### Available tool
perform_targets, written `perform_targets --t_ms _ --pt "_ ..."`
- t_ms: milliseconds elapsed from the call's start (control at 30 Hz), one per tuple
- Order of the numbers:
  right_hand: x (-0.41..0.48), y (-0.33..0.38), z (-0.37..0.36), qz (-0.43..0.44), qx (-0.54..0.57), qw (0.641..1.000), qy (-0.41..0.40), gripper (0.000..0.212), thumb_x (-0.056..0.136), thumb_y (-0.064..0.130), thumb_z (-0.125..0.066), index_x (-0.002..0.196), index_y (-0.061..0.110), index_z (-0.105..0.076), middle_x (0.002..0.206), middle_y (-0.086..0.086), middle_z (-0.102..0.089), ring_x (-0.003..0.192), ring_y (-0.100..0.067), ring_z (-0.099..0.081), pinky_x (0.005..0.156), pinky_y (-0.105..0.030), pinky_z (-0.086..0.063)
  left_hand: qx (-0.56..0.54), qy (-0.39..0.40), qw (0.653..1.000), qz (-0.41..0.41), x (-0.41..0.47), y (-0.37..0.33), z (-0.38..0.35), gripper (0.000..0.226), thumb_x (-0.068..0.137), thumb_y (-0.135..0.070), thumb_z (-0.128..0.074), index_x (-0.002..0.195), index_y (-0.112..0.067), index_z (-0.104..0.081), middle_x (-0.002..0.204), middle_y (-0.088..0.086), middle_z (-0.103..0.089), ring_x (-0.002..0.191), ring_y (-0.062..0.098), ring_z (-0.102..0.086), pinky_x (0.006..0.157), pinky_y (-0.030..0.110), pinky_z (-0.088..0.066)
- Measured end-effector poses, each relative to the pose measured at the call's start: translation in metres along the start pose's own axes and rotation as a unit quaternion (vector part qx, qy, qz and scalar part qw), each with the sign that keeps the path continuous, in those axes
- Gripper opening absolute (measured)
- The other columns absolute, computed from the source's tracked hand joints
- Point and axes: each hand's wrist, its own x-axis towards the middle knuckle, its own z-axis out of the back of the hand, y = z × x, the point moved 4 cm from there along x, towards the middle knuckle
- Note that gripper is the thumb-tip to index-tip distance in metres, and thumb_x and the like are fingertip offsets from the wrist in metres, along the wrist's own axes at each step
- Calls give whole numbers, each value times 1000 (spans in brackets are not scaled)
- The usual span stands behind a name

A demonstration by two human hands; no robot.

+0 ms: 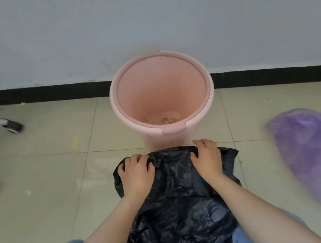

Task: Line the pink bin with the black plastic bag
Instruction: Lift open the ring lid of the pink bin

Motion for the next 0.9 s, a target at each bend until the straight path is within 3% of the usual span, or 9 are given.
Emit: perform_targets --t_ms 133,233,300,367,500,767,900 --pt "-12 13 34 95 17 989 -116 40 69 -4 -66 108 0 -60 104 -23 -64 106 -32 -47 85 -48 -53 -43 -69 997 5 -2 -9 31 48 88 -16 -50 135 -8 -40 148 19 -30 136 36 -27 108 48 -24" --pt "-8 34 67 182 -58 968 -163 60 63 -1 -71 118 5 -48 114 -21 -64 116 -31 -46 92 -45 -50 -34 -104 994 -4 0 -21 53 66 84 -13 -55 141 -2 -25 151 28 -17 139 43 -20 110 54 -24" --pt "9 53 80 204 -106 968 -106 70 71 7 -69 134 10 -37 134 -19 -52 130 -34 -41 105 -47 -38 -12 -88 994 -56 5 -32 59 74 84 -14 -56 143 1 -15 153 28 -12 141 42 -15 112 54 -23" --pt "22 66 78 198 -105 975 8 62 85 18 -55 141 22 -28 148 -11 -36 141 -30 -20 115 -44 -18 -9 -23 997 -71 12 -39 56 80 87 -19 -49 144 1 4 156 22 6 145 34 3 118 46 -11" --pt "30 70 68 171 -67 982 50 42 91 22 -49 132 30 -44 150 -3 -31 144 -25 -6 117 -43 -1 -12 51 997 -59 28 -41 53 94 84 -26 -49 139 4 21 152 21 24 142 31 20 119 37 3" --pt "48 77 76 161 -72 981 85 36 91 22 -51 126 27 -50 140 -6 -43 144 -26 -10 118 -43 -3 -15 107 992 -60 39 -45 60 99 80 -27 -52 138 5 23 150 23 27 141 32 25 118 38 5" --pt "45 84 79 155 -91 979 100 36 90 21 -53 126 25 -52 135 -9 -50 137 -29 -23 116 -41 -11 -16 130 989 -68 37 -38 67 98 82 -27 -53 139 2 22 151 20 27 142 29 24 119 38 1"
